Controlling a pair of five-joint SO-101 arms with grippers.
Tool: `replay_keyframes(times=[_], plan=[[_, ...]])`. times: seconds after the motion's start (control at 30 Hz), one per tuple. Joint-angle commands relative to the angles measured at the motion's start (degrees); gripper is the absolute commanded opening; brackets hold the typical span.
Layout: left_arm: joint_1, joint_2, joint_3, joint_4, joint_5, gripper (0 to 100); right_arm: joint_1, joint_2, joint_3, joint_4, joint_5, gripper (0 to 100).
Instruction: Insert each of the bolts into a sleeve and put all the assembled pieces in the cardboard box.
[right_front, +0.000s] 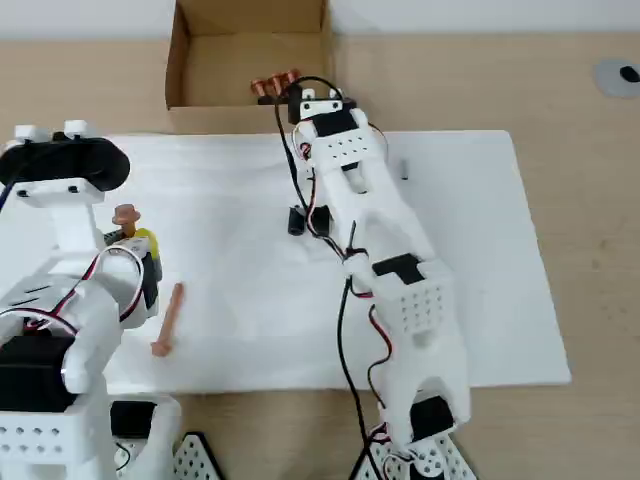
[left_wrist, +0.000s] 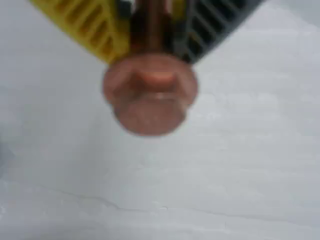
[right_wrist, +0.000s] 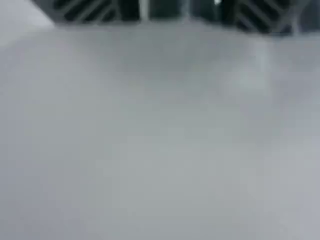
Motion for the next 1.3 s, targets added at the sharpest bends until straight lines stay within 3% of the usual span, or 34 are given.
replay_keyframes(times=[0.0, 0.43, 0.63, 0.93, 1.27], plan=[[0.9, -0.7, -0.2, -0.9, -0.2, 1, -1.1, -0.4, -4.3, 0.8, -0.4, 1.0], [0.9, -0.8, -0.2, 1.1, -0.2, 1, -1.3, -0.4, -16.1, 4.9, 5.0, 1.2], [1.0, -0.8, -0.4, 2.1, -0.1, 0, -1.2, -0.2, -18.7, 11.7, 13.0, 1.4], [1.1, -0.8, -0.4, 4.1, 0.0, 0, -1.4, -0.2, -18.7, 14.6, 21.0, 24.9], [1.0, -0.8, -0.3, 6.0, -0.1, 0, -3.6, -0.6, -18.7, 15.3, 21.2, 26.4]])
